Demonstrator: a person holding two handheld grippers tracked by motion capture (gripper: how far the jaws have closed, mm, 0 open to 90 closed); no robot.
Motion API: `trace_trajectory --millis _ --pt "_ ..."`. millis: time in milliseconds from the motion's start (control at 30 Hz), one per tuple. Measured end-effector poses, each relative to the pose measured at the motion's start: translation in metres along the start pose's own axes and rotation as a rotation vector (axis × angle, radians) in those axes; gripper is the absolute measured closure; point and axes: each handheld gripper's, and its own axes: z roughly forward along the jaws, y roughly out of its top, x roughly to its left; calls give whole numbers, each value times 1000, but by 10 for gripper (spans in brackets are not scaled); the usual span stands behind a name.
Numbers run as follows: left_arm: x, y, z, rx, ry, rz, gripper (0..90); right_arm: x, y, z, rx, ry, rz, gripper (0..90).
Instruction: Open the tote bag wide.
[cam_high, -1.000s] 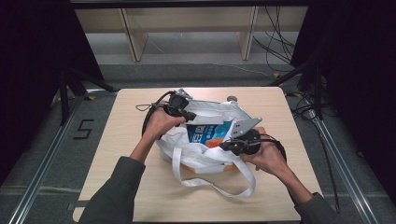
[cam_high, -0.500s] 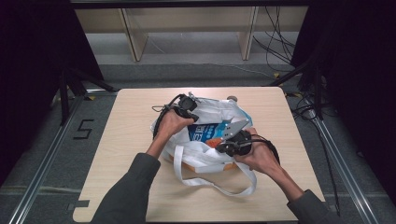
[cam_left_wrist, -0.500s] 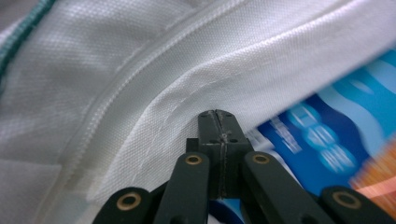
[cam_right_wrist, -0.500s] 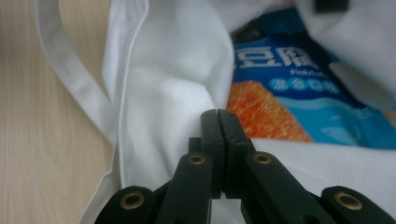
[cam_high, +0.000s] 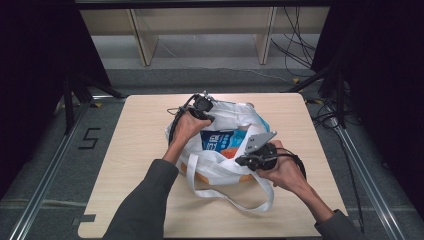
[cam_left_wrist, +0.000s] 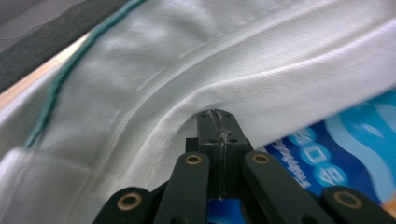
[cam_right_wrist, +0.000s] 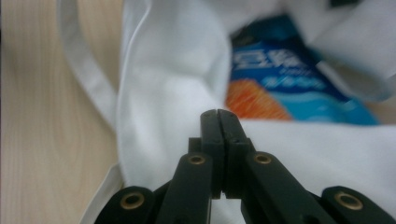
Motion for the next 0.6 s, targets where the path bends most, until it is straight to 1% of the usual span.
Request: trace_trajectory --millis 33,67,100,133,167,200,233,267,300,333,367,400,433,467,500,533,567,600 --pt "-2 -2 -2 22 -52 5 895 -4 4 -2 -32 -5 -11 900" --pt "-4 -2 -3 35 -73 17 895 -9 10 -5 -49 -25 17 900" --pt "-6 -3 -4 48 -92 25 895 -9 10 -5 -49 -25 17 900" --pt "-8 -4 -4 66 -117 39 895 -11 14 -3 -55 -37 24 900" --pt "-10 -5 -3 85 -129 52 893 -14 17 -1 -43 -36 16 900" --pt "-11 -6 0 90 -143 50 889 -15 19 4 -43 -43 14 900" --pt "-11 -6 3 91 -143 44 884 -16 21 14 -13 -44 24 900" --pt "-11 -6 7 91 -134 34 888 -16 21 19 4 -43 20 900" --pt "-9 -6 11 93 -125 26 888 -16 21 19 4 -43 20 900" --pt "-8 -6 14 87 -108 26 893 -15 21 29 36 -43 -8 900" --pt "-8 -5 17 72 -87 17 893 -15 21 29 36 -43 -8 900" --pt "-8 -5 19 67 -69 17 894 -15 20 32 51 -45 -21 900" --pt "-7 -4 20 64 -35 26 895 -14 19 34 81 -44 -27 900" --pt "-6 -3 22 51 -6 27 895 -13 16 34 99 -33 -18 900" --pt "-4 -2 24 50 1 16 895 -13 14 33 103 -19 -22 900" --pt "-2 -2 25 44 16 3 895 -12 12 30 106 -18 -27 900" --pt "0 -1 25 38 24 -3 895 -7 8 26 127 -14 20 900" --pt "1 -1 25 30 39 -9 896 -10 5 23 113 14 -34 900"
